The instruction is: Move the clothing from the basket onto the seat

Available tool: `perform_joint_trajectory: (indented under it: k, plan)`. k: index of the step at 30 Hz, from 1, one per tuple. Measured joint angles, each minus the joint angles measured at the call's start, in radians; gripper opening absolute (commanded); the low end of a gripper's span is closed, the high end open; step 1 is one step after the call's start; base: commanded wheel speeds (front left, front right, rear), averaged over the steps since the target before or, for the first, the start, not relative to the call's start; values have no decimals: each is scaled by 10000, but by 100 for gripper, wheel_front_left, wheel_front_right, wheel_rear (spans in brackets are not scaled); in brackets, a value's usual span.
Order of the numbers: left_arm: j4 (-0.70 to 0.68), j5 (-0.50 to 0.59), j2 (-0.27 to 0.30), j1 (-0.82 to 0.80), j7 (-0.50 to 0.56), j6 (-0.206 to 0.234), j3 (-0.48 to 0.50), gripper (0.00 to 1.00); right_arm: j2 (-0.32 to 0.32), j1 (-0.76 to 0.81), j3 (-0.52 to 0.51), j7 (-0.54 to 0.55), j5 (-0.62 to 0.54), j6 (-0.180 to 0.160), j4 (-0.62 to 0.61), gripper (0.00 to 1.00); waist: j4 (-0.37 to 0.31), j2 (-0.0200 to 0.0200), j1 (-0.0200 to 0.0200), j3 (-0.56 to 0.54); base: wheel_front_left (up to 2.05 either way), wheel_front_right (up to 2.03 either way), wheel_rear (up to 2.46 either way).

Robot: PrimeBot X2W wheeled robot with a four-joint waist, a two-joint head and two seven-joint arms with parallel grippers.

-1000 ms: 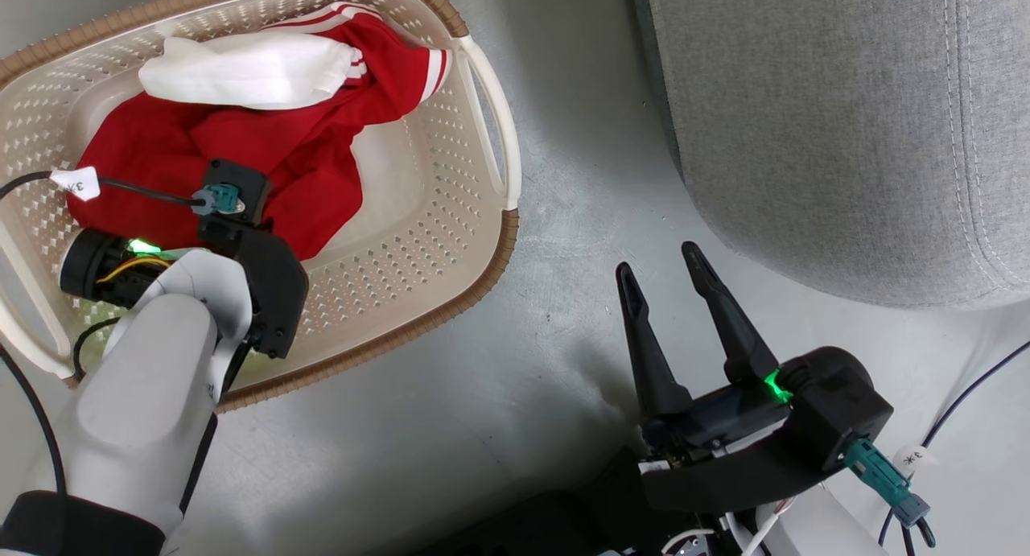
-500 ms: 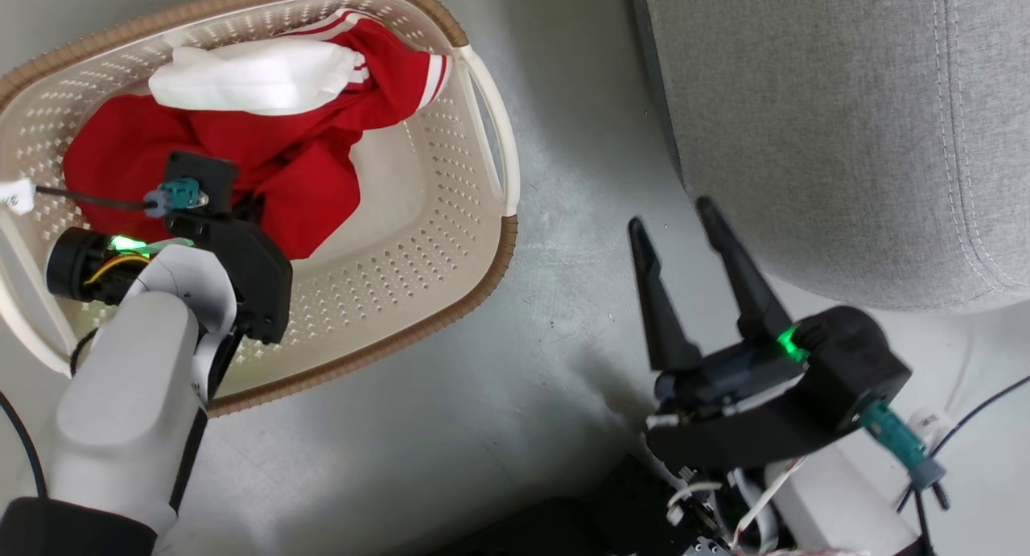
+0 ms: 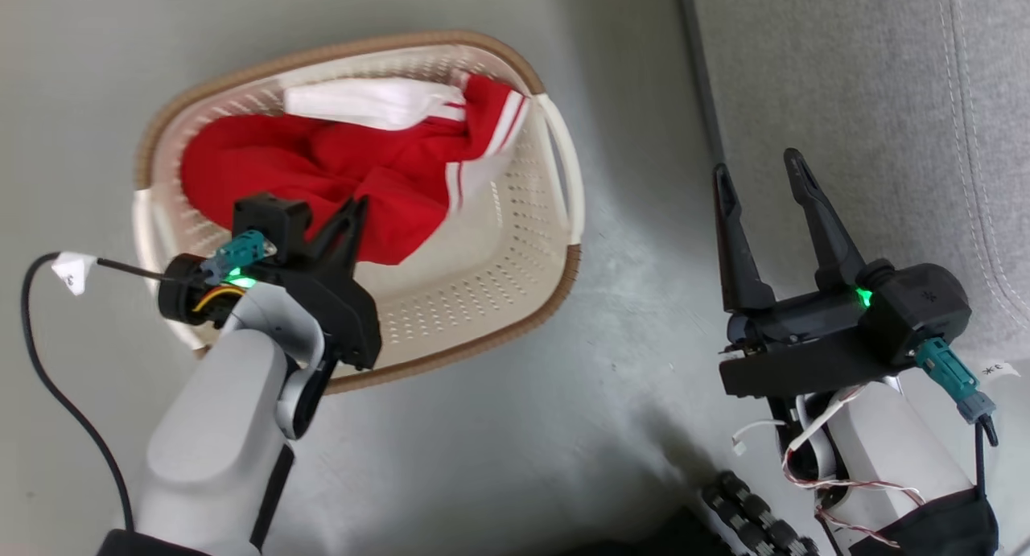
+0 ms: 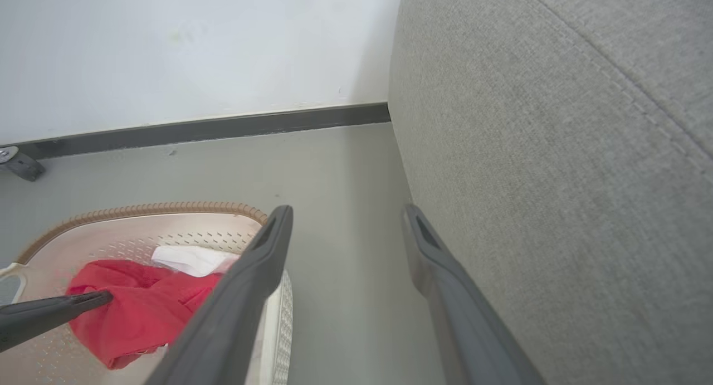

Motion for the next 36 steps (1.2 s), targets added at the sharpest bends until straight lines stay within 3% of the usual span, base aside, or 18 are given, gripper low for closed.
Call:
perform_joint_trajectory:
  k: [10,21,36]
  plan:
    - [-570,-431,-370,586,-1026,-111,52,0,-174,18,-144,0,-88,326,587,100,994,0,0,-1215,0,0,0]
    - [-1409,-623,-337,1264,-1956,-188,209,0,-188,265,52,0,-190,869,1118,100,1914,0,-1,-2916,0,0,0]
    - [-2800,-623,-328,2311,-2079,-194,-127,0,38,614,1346,0,-359,1789,1935,100,2541,-1,-1,-5282,0,0,0]
